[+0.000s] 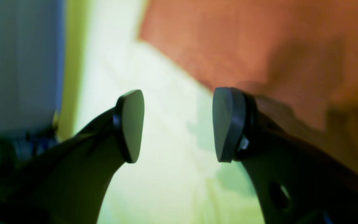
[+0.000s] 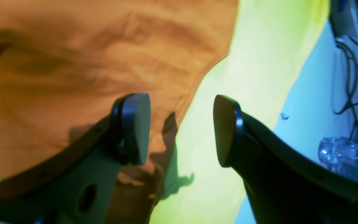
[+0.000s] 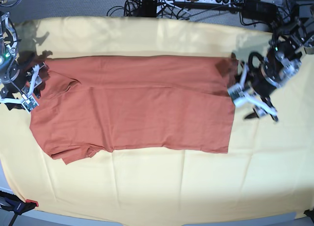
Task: Fold the T-shirt properly
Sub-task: 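Release the shoulders and grasp the shirt's side edges with both grippers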
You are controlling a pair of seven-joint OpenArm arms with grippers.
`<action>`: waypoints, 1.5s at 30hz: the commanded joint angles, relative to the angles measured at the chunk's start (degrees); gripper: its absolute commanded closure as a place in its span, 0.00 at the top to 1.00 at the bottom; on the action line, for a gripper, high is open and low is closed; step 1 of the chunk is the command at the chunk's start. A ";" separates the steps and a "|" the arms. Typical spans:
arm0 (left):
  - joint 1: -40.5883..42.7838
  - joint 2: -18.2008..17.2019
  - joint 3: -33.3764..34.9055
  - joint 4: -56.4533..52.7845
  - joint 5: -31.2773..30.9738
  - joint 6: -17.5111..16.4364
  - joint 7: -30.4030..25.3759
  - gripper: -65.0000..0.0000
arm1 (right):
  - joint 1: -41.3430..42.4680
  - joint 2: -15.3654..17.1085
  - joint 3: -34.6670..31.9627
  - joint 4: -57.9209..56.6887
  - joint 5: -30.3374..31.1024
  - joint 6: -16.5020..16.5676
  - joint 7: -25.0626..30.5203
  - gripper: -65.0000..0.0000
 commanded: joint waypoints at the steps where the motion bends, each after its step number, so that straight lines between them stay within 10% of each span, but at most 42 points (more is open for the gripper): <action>1: -0.96 0.37 -3.82 -0.94 -1.66 0.85 -1.68 0.54 | 0.70 1.33 0.68 0.72 -0.22 -0.81 0.92 0.53; 9: -9.68 19.06 -27.06 -28.83 -30.53 -16.11 -3.08 0.54 | 0.68 1.09 0.68 0.72 3.26 -0.83 1.20 0.53; 22: -23.61 36.50 -27.12 -68.67 -34.86 -36.35 -3.23 0.54 | 0.70 1.07 0.68 0.72 3.23 -1.05 1.64 0.53; 28: -23.65 38.86 -23.69 -68.78 -37.27 -38.99 0.76 0.50 | 0.72 1.07 0.68 0.70 3.23 -1.07 3.15 0.53; 34: -23.65 38.21 -23.93 -68.78 -37.66 -35.87 -1.29 0.00 | 2.38 -0.76 0.68 -0.15 3.21 -4.48 6.86 0.53; 45: -23.58 38.58 -23.93 -68.81 -37.62 -33.97 -1.92 0.00 | 29.33 -14.53 0.68 -29.86 7.10 -0.57 7.06 0.53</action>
